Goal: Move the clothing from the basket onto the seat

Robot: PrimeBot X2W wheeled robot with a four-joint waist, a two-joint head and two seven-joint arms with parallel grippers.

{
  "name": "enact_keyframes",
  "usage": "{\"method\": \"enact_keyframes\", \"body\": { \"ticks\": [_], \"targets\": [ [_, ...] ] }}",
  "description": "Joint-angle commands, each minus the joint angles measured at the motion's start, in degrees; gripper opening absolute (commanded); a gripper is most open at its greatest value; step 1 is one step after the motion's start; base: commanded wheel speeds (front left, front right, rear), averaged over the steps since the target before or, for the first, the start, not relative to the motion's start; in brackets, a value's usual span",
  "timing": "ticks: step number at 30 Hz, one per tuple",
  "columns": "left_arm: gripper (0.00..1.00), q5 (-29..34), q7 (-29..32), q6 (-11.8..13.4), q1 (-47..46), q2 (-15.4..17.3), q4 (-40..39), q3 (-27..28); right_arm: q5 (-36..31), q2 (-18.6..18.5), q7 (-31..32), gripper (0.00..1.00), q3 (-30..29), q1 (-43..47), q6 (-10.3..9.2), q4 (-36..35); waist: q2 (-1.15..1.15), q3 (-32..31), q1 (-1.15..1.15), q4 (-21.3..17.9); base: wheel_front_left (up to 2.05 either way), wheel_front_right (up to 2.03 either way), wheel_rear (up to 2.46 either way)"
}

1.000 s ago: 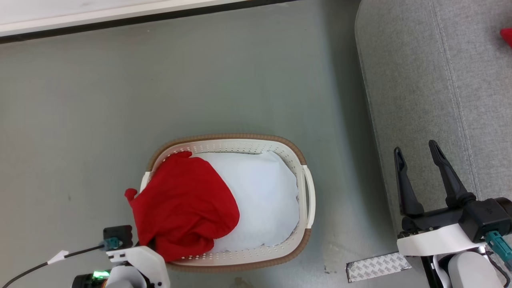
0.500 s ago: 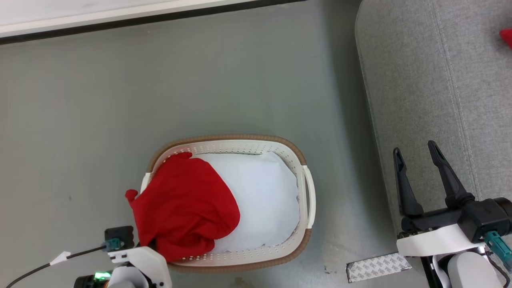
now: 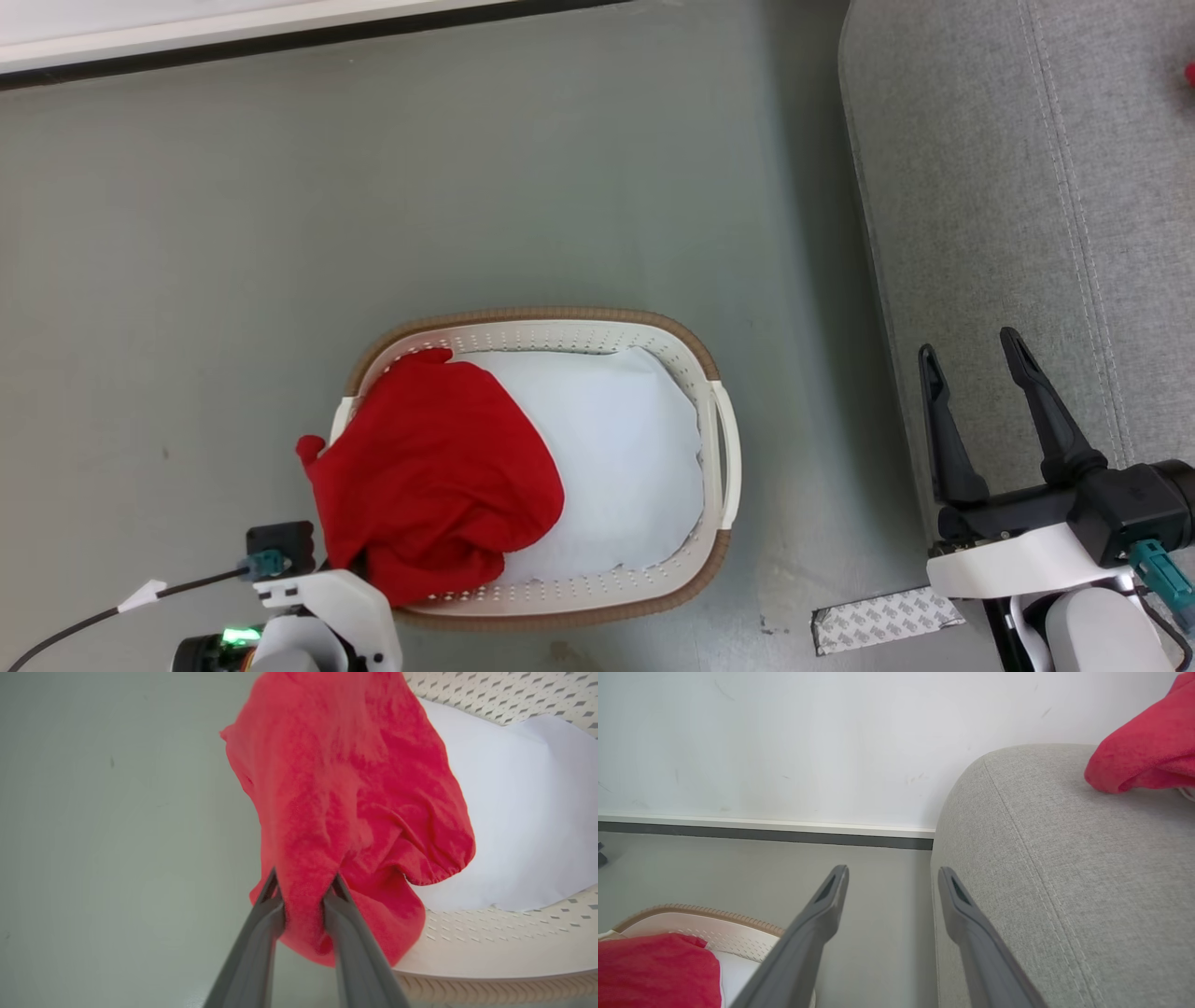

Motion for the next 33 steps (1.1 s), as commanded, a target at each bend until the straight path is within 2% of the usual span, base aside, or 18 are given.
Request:
{"method": "enact_keyframes", "body": {
  "ticks": [1, 4, 5, 6, 7, 24, 33],
  "targets": [
    [0.41, -1.1, -0.3, -0.2, -0.1, 0.6, -0.2, 0.0, -0.3, -0.1, 0.1, 1.00, 0.1, -0.6, -0.14, 0.1, 0.00, -0.1, 0.00, -0.1, 0.00, 0.00, 0.00],
    [0.47, -1.1, -0.2, -0.2, 0.3, 0.8, -0.6, 0.0, 0.1, -0.1, 0.1, 1.00, 0.3, -0.7, -0.13, 0.2, 0.00, -0.3, 0.00, -0.2, 0.00, 0.00, 0.00],
    [0.60, -1.0, -0.2, -0.3, 0.4, 0.9, -0.7, 0.0, 0.2, -0.1, 0.1, 1.00, 0.3, -0.7, -0.14, 0.3, 0.00, -0.4, 0.00, -0.2, 0.00, 0.00, 0.00],
    [0.96, -1.1, -0.2, -0.3, 0.5, 1.1, -0.8, 0.0, 0.4, -0.1, 0.1, 1.00, 0.3, -0.7, -0.13, 0.4, 0.00, -0.4, 0.00, -0.2, 0.00, 0.00, 0.00],
    [1.00, -1.1, -0.2, -0.3, 0.6, 1.2, -1.0, 0.0, 0.5, -0.1, 0.1, 1.00, 0.4, -0.8, -0.14, 0.5, 0.00, -0.5, 0.00, -0.3, 0.00, 0.00, 0.00],
    [1.00, -2.1, -0.2, -0.5, 2.0, 1.7, -0.8, -0.3, 1.3, -0.1, 0.1, 1.00, 0.9, -0.7, -0.14, 1.4, 0.00, -2.7, 0.00, -0.1, 0.00, 0.00, 0.00],
    [1.00, -3.0, -0.2, 0.6, 5.2, 1.4, -2.7, 0.4, 2.6, -0.1, 0.1, 1.00, 2.2, 0.4, -0.13, 2.7, 0.00, -8.7, 0.00, 0.4, 0.00, 0.00, 0.00]
  ]
}}
